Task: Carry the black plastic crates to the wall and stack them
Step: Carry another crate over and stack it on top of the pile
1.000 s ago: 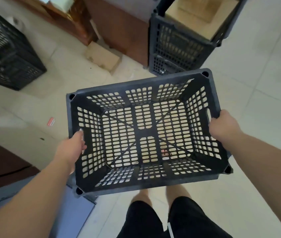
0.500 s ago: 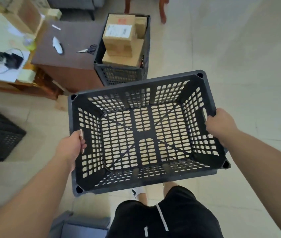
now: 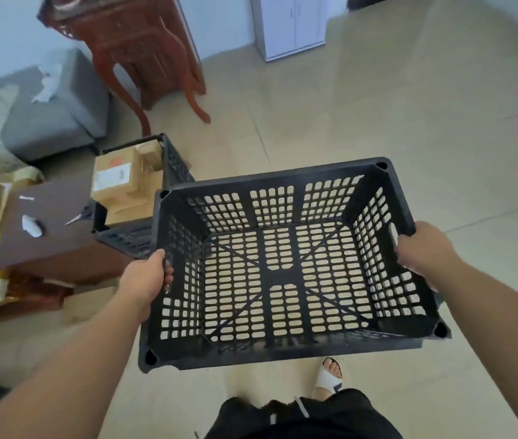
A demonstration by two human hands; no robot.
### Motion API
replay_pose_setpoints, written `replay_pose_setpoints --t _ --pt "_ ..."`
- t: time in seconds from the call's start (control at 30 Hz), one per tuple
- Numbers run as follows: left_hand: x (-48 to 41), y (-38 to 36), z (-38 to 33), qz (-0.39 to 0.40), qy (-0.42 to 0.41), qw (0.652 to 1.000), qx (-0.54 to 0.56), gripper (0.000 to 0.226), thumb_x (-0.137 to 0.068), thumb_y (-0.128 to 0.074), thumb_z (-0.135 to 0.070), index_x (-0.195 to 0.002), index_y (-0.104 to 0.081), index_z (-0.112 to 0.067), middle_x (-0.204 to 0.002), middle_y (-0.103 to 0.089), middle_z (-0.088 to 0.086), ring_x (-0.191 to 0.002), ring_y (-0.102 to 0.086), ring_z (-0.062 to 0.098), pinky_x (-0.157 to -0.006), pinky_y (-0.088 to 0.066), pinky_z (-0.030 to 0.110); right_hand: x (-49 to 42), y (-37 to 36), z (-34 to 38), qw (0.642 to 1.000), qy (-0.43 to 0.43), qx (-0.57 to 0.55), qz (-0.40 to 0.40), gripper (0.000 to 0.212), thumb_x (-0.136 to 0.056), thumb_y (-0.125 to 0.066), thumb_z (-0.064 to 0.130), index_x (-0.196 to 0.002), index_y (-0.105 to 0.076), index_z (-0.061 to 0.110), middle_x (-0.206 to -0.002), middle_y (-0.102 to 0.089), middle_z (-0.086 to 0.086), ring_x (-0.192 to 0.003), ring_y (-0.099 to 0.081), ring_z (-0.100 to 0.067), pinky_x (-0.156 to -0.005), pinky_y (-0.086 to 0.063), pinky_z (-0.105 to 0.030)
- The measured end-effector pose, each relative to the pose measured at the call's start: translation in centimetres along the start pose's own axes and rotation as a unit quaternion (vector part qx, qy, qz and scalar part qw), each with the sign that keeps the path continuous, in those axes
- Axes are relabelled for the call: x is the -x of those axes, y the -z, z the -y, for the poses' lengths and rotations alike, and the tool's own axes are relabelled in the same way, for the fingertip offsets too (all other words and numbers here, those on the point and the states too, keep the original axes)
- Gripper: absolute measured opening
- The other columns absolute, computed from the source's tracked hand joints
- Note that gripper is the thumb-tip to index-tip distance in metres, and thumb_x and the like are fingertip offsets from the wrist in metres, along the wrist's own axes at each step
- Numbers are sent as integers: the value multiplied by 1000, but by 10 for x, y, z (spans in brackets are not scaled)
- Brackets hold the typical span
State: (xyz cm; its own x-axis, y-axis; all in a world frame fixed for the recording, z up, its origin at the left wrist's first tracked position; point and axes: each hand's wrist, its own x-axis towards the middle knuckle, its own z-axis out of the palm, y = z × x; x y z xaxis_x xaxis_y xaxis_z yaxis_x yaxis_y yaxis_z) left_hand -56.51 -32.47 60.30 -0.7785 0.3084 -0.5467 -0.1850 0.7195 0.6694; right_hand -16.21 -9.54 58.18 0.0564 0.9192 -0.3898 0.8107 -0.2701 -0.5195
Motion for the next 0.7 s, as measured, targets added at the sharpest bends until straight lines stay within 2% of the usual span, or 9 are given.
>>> replay_pose_setpoints --t 0.1,0.2,0.5,0.7 --pt "8 -55 -46 26 -22 999 -12 38 -102 -55 -39 -89 -69 -6 -81 -69 11 -73 -61 26 -76 -52 44 -25 48 -24 999 -31 -30 -16 18 -86 -51 13 -102 -57 7 -84 -62 -14 -78 -61 -36 -70 -54 -40" --pt "9 -111 -83 64 -38 997 -30 38 -101 -54 -41 -89 -67 -7 -81 -66 10 -71 -58 25 -73 -49 44 -49 86 -51 996 -68 -48 -39 21 -87 -51 13 -106 -59 6 -93 -64 -19 -85 -63 -39 -78 -56 -44" --pt "-16 -289 -200 183 -84 971 -128 46 -100 -50 -48 -85 -69 -9 -78 -68 11 -71 -62 26 -79 -55 46 -121 154 -111 968 -201 -94 -119 28 -93 -50 11 -118 -58 2 -103 -65 -22 -91 -64 -40 -77 -55 -41" --pt "-23 -402 -302 258 -137 937 -192 48 -101 -48 -50 -89 -69 -9 -86 -70 10 -78 -64 25 -93 -53 50 -159 196 -123 929 -300 -124 -176 30 -93 -51 13 -121 -56 3 -102 -65 -21 -88 -65 -40 -79 -58 -48"
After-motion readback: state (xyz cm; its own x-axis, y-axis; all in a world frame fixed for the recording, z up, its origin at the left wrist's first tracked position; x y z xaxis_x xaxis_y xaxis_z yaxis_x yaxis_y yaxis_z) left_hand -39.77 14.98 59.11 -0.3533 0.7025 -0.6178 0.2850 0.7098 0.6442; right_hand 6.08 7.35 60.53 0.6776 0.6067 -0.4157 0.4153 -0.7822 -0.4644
